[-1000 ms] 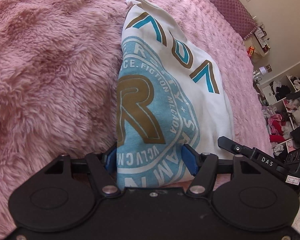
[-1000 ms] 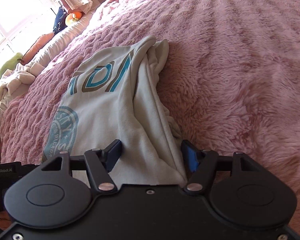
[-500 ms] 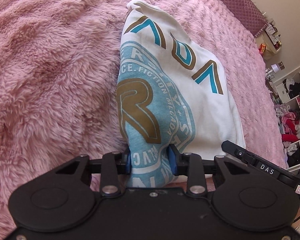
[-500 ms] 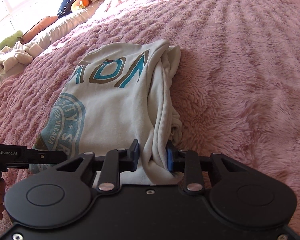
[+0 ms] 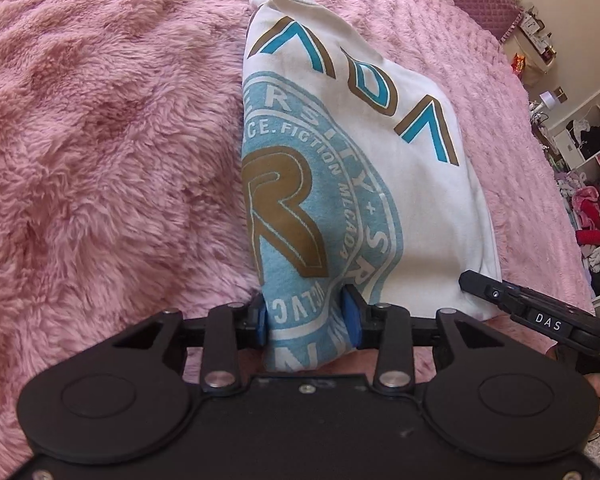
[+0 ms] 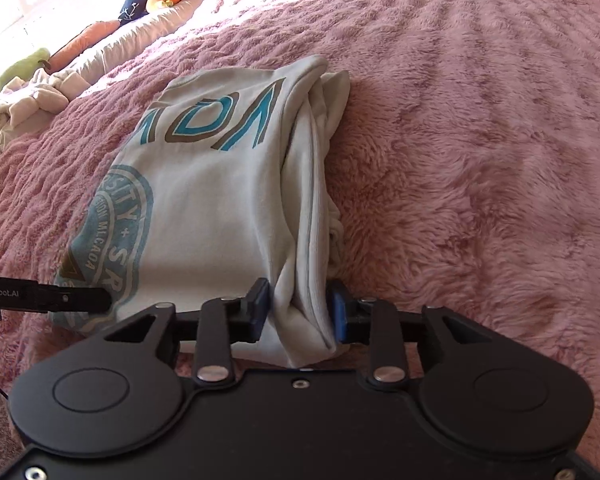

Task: Fold small clothes

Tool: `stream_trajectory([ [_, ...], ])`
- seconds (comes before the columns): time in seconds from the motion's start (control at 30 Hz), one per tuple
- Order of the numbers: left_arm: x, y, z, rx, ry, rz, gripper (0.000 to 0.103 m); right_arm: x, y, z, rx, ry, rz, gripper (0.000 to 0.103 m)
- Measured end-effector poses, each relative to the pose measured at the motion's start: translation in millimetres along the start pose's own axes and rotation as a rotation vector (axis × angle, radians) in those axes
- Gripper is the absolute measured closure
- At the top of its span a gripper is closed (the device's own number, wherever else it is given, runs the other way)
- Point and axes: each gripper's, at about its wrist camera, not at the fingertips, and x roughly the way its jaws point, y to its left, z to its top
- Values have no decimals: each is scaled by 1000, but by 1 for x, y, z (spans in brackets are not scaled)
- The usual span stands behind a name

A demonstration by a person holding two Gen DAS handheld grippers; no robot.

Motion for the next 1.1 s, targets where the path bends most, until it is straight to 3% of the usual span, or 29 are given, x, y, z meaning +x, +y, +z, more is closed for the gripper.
stream_trajectory([
  [0.03, -6, 0, 2, -4, -6, 4, 62, -4, 0, 0, -3, -10, -18, 56],
  [0.1, -25, -8, 5, 15, -52, 54, 67, -18, 2, 4, -17, -48, -54, 55],
  [0.17, -44, -18, 6, 57, -128, 80, 62, -36, 12, 8, -54, -129, -113, 55],
  [0.27, -62, -32, 8, 77, -202, 24, 60, -59, 29, 13, -96, -240, -75, 55],
  [0.3, -62, -34, 8, 72, -206, 2, 59, -59, 34, 15, -99, -240, -37, 56],
  [0.37, -48, -43, 8, 67, -192, -29, 57, -46, 42, 12, -109, -190, 9, 73],
  [0.5, -2, -31, -3, 47, -124, 37, 57, -4, 39, -2, -119, -71, -73, 84],
  [0.57, 9, -23, -7, 44, -124, 29, 55, 4, 32, -9, -96, -66, -80, 92],
  [0.7, -8, -28, -4, -5, -156, 10, 58, -14, 34, -4, -75, -96, -76, 92],
  [0.83, -37, -42, -18, 23, -206, -5, 54, -38, 39, -11, -103, -141, -85, 90],
  [0.97, -20, -31, -37, -7, -141, 40, 55, -24, 26, -24, -58, -67, -106, 91],
  [1.1, -7, -28, -42, -20, -124, 61, 55, -15, 27, -28, -59, -54, -121, 91],
])
